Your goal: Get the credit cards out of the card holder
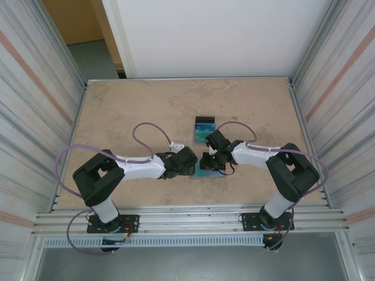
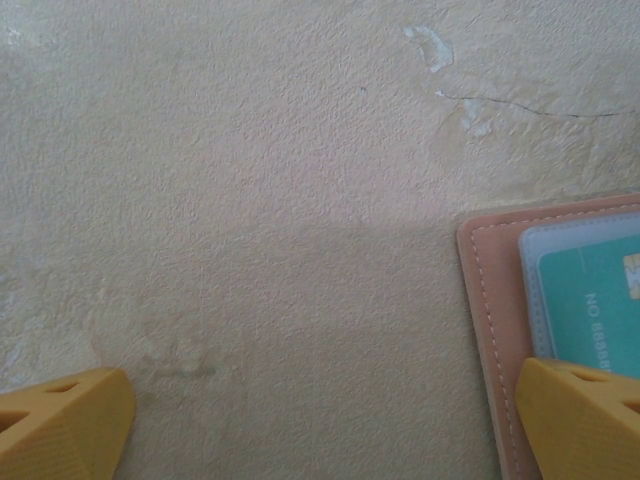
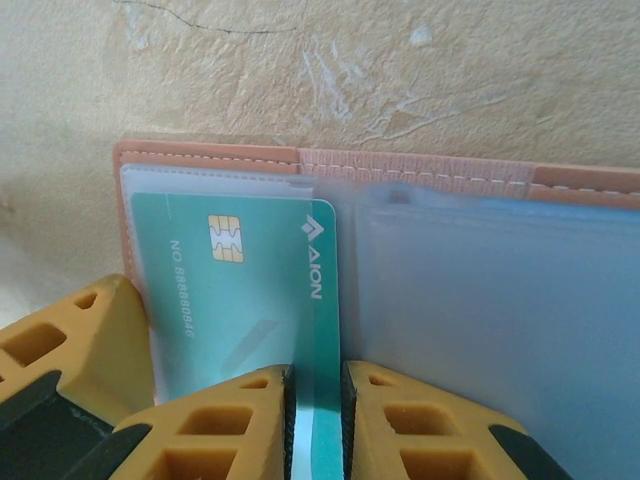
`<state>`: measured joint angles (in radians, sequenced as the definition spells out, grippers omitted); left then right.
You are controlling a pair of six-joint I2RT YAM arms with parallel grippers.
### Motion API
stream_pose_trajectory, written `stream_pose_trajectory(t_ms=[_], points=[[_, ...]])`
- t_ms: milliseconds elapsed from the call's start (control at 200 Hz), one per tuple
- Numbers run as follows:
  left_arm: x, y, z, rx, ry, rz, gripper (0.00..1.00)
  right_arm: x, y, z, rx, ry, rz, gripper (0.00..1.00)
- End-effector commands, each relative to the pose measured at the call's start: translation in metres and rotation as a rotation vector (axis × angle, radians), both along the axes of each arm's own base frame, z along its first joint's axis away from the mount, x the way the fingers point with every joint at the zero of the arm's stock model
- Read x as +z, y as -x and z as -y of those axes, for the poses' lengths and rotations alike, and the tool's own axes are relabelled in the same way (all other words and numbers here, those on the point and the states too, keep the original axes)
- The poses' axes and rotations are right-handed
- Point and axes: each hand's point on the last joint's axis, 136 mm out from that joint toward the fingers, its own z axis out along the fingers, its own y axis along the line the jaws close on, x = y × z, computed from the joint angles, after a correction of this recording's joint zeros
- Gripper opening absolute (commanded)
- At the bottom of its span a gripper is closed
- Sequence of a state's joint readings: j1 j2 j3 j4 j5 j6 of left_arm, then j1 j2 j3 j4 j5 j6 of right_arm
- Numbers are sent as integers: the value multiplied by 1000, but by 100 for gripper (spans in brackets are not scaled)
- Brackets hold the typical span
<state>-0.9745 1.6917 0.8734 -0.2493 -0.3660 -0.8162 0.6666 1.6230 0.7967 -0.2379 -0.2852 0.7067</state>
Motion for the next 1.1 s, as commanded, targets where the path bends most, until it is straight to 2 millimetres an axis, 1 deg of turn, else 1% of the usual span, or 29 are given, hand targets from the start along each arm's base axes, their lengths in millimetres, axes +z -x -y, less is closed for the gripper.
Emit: stream_pose_trajectory(t_ms=[0,185,601,747,862,962,1092], points=[[-10,3,-11,8,-71,-29,99,-5,11,-1,-6,-56,-49,20],[-13,5,-13,8,-92,-44,99,8,9,-8,-12,-192,-45,20],[-14,7,-14,5,-110,-59,99,31,5,-6,-22,-313,-10,17],[-13,7,-12,-3,-112,-56,99,30,5,-7,-27,-336,-16,16],[-11,7,-10,-7,-114,-54,99,24,6,-7,-35,-335,-28,16],[-11,8,-10,-8,-115,-53,99,20,5,-7,-40,-335,-33,12],[-12,9,-12,-4,-121,-57,99,20,4,-4,-47,-342,-27,7]])
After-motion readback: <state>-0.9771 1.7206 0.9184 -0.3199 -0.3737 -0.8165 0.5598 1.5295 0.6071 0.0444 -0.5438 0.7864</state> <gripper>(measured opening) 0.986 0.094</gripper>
